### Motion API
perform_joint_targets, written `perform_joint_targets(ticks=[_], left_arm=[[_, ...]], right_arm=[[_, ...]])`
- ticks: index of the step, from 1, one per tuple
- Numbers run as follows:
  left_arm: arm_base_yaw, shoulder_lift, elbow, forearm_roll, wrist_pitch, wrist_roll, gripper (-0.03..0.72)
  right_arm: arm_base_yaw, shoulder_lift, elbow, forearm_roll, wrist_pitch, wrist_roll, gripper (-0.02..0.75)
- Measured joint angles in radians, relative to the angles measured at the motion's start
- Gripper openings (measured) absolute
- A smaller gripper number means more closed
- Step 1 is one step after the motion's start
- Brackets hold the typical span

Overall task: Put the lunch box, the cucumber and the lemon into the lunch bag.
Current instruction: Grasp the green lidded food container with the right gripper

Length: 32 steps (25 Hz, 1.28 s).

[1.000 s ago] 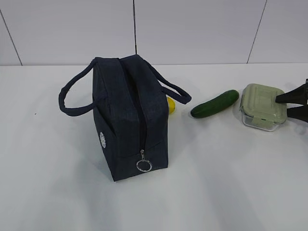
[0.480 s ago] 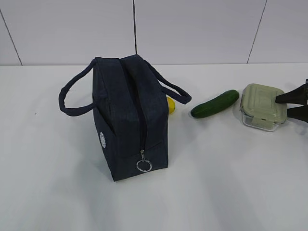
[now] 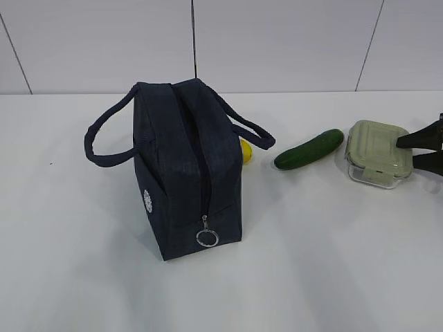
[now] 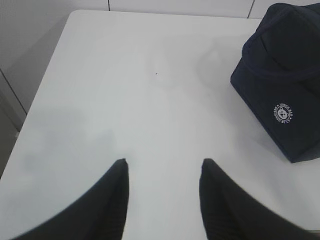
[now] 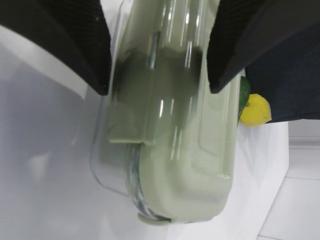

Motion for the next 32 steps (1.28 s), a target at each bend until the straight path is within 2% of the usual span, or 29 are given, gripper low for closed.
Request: perform_joint_targets(ticks=[5,6,12,21,32], left_arm=[[0.000,0.000,0.000,0.000,0.000,0.000,0.340],[0.000,0.000,0.000,0.000,0.000,0.002,0.361],[0.000,0.000,0.000,0.000,0.000,0.002,0.344],[0.000,0.000,0.000,0.000,0.000,0.002,0.344],[0.000,0.000,0.000,0.000,0.000,0.002,0.343]], right_arm=[[0.000,0.000,0.000,0.006,0.000,0.000,0.455],[0.000,0.000,0.000,0.006,0.000,0.000,0.455],[0.000,0.000,0.000,0.006,0.000,0.000,0.455],[0.000,0.000,0.000,0.010,0.000,0.000,0.382],[0.000,0.000,0.000,0.013,0.000,0.000,0.374]])
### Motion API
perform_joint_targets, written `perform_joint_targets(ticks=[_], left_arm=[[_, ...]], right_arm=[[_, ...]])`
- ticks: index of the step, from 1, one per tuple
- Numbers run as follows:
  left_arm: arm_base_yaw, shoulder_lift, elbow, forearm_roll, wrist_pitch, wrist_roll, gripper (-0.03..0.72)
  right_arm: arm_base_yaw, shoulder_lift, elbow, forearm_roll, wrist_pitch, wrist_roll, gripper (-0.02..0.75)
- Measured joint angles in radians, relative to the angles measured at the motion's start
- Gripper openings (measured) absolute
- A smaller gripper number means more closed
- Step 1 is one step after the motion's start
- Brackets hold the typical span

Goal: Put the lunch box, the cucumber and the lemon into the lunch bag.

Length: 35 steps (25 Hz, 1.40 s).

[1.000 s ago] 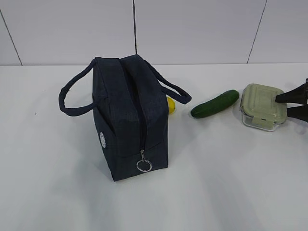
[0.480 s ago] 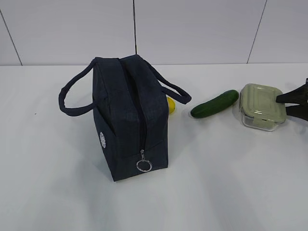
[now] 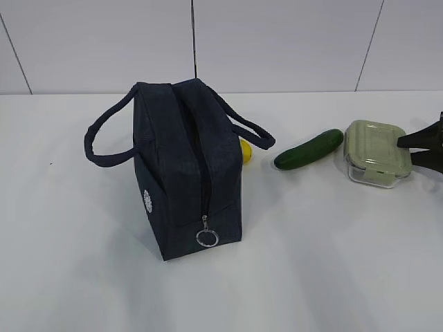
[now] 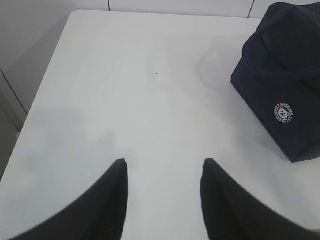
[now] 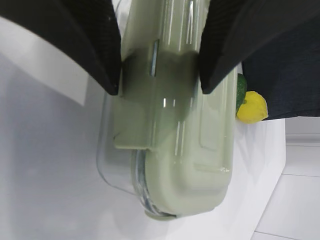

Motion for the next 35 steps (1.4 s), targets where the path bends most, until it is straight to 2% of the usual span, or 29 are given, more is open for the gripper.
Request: perform_joint_targets(ticks=[23,28,35], left_arm=[[0.000,0.000,0.000,0.000,0.000,0.000,0.343],[0.000,0.000,0.000,0.000,0.000,0.000,0.343],[0.000,0.000,0.000,0.000,0.000,0.000,0.343]], right_arm=[[0.000,0.000,-0.002,-0.011,0.004,0.000,0.375],[0.000,0.000,-0.002,-0.021,0.006,0.000,0.428],[0.013,0.000,-0.004,-0.030,0.004,0.001,0.437]])
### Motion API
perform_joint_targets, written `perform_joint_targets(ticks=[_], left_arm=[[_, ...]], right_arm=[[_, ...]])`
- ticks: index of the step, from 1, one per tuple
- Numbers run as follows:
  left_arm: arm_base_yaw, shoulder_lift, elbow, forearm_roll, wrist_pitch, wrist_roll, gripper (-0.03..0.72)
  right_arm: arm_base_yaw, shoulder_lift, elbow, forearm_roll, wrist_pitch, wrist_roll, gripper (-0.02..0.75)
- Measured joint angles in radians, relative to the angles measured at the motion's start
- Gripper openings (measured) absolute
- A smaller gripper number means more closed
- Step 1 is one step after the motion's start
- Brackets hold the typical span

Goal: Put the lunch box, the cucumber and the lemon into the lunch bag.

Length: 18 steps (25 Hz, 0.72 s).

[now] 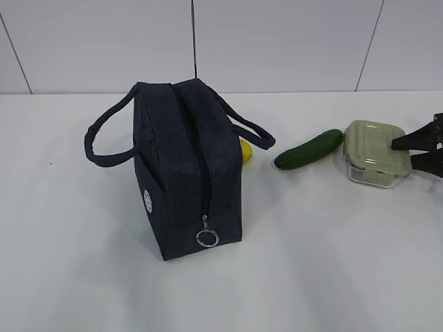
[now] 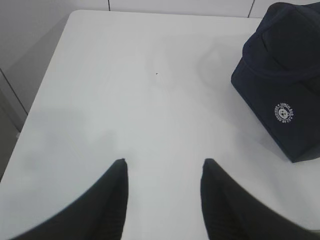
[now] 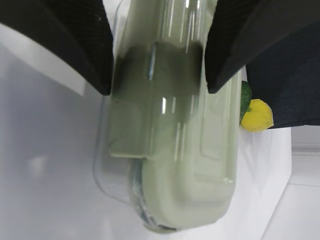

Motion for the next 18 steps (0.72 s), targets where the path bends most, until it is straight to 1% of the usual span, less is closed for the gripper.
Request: perform_joint_targets(ticks=[3,18], left_arm=[[0.000,0.000,0.000,0.000,0.000,0.000,0.343],[0.000,0.000,0.000,0.000,0.000,0.000,0.343]], right_arm=[[0.017,0.000,-0.001,-0.007,-0.004,0.000,0.437],[0.019,0.000,-0.001,-0.008,-0.002,0.000,0.437]])
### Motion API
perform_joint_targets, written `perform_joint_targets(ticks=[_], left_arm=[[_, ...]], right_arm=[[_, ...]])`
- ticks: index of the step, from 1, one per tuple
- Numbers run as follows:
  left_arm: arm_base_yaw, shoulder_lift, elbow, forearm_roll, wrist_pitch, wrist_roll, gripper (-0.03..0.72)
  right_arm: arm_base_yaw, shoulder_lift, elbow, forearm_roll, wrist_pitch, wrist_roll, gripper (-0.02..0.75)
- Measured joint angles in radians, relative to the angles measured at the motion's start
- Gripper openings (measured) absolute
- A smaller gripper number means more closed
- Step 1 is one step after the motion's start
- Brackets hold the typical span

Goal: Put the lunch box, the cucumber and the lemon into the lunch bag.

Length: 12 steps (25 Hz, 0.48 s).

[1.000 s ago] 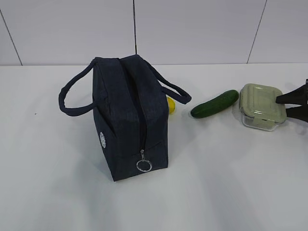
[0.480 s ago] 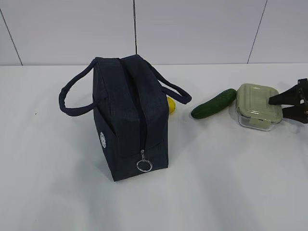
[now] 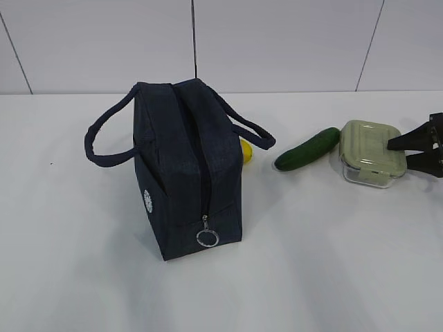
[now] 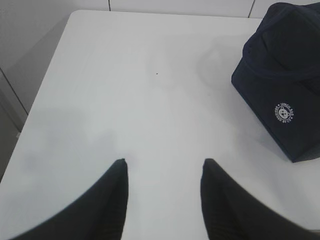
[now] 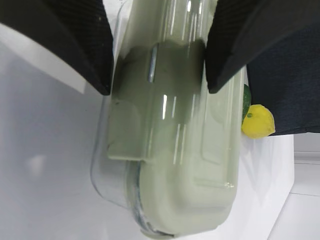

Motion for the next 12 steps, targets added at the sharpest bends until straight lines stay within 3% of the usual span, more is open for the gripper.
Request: perform_joint_targets(ticks=[12], left_arm=[[0.000,0.000,0.000,0.000,0.000,0.000,0.343]], right_arm=[[0.000,0.000,0.000,-0.001,0.000,0.000,0.436]])
